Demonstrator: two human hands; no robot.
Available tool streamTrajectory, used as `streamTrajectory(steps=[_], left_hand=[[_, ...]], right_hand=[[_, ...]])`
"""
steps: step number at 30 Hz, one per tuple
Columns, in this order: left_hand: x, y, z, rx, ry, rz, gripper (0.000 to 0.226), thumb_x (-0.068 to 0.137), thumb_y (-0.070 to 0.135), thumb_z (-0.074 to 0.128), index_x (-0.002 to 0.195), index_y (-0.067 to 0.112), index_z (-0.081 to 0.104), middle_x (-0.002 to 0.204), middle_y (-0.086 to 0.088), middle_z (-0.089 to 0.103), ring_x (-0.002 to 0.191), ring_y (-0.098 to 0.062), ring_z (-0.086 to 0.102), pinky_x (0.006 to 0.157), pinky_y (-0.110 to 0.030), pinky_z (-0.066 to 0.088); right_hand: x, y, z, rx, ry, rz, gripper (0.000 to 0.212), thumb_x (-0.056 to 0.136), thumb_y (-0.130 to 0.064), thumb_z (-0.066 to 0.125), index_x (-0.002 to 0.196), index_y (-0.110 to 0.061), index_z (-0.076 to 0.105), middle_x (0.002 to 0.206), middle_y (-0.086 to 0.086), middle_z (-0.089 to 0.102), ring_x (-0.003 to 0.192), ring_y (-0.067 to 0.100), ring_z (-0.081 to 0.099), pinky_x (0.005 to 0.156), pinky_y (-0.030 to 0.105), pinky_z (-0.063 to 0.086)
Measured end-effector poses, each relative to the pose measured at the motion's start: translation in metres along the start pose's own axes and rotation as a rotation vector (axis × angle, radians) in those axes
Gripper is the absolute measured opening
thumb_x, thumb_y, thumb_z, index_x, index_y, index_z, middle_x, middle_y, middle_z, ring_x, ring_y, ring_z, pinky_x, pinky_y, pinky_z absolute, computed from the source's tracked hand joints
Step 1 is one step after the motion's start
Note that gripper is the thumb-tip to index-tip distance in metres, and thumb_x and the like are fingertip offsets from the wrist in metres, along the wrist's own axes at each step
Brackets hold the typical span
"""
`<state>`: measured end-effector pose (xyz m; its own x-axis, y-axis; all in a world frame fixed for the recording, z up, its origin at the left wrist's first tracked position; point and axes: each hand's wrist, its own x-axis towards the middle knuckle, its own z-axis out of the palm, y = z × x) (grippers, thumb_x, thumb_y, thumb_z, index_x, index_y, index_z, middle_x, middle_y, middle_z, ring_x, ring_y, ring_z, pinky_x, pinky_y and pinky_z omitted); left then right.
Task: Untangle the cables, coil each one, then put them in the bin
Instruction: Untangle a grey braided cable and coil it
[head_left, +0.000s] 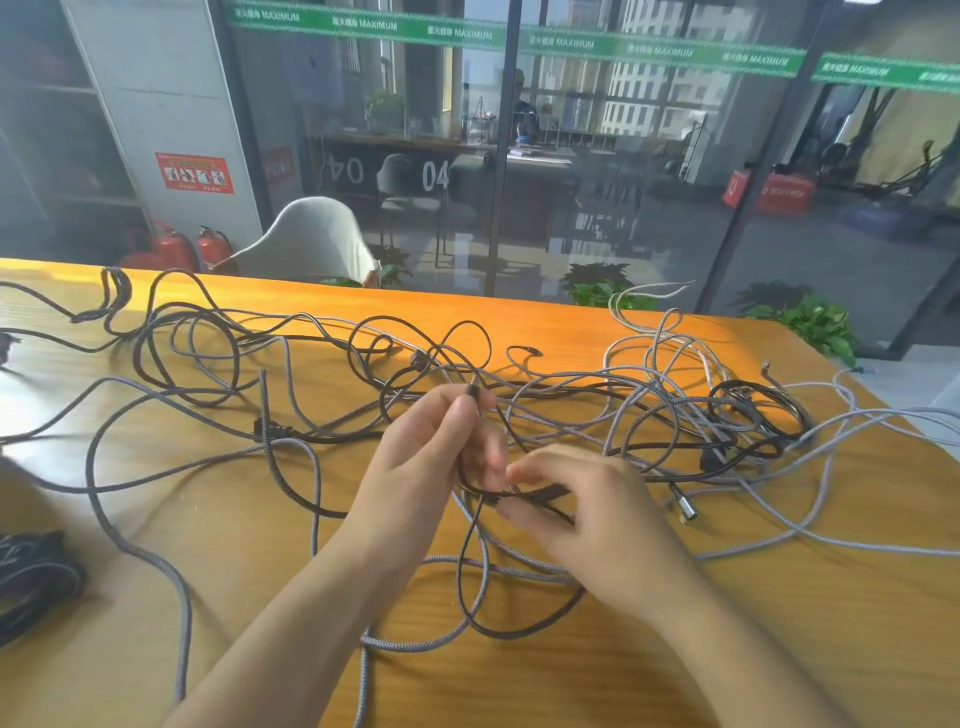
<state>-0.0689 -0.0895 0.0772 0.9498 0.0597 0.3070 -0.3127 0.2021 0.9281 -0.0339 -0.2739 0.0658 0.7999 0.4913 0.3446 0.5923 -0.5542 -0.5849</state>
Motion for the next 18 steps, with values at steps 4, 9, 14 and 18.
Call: streamTrajectory(steps=[4,9,14,18], left_hand=[[-0.002,0.002,0.005,-0.066,-0.039,-0.005,0.028,0.108,0.027,0.047,0.117,0.003,0.058,0.079,-0.013,0.064,0.070,-0.025,0.058,0.068,-0.031,0.051],[-0.002,0.002,0.006,-0.007,-0.040,-0.011,0.038,0.106,0.037,0.043,0.112,0.005,0.062,0.086,-0.013,0.071,0.084,-0.026,0.064,0.081,-0.036,0.052],[-0.004,0.003,0.002,0.055,-0.046,-0.075,0.055,0.107,0.051,0.033,0.110,0.010,0.071,0.105,-0.017,0.077,0.107,-0.040,0.066,0.104,-0.066,0.043],[-0.004,0.003,0.003,0.057,-0.098,-0.139,0.063,0.103,0.059,0.031,0.114,0.014,0.074,0.114,-0.018,0.076,0.115,-0.046,0.063,0.099,-0.074,0.038]], right_hand=[[-0.003,-0.007,0.011,-0.101,-0.060,-0.060,0.021,0.096,-0.052,0.065,0.112,-0.040,0.071,0.102,-0.021,0.065,0.102,0.005,0.056,0.087,0.030,0.049],[-0.005,-0.004,0.018,0.037,-0.056,-0.035,0.013,0.103,-0.037,0.061,0.106,-0.034,0.074,0.102,-0.020,0.062,0.103,0.007,0.057,0.087,0.033,0.051],[-0.005,-0.008,0.015,0.180,-0.062,-0.018,0.016,0.106,-0.030,0.059,0.100,-0.036,0.072,0.102,-0.018,0.064,0.096,0.008,0.062,0.080,0.025,0.049],[-0.005,-0.012,0.008,0.243,-0.100,-0.018,0.028,0.107,-0.023,0.058,0.096,-0.045,0.070,0.106,-0.020,0.064,0.104,0.008,0.062,0.083,0.016,0.046]])
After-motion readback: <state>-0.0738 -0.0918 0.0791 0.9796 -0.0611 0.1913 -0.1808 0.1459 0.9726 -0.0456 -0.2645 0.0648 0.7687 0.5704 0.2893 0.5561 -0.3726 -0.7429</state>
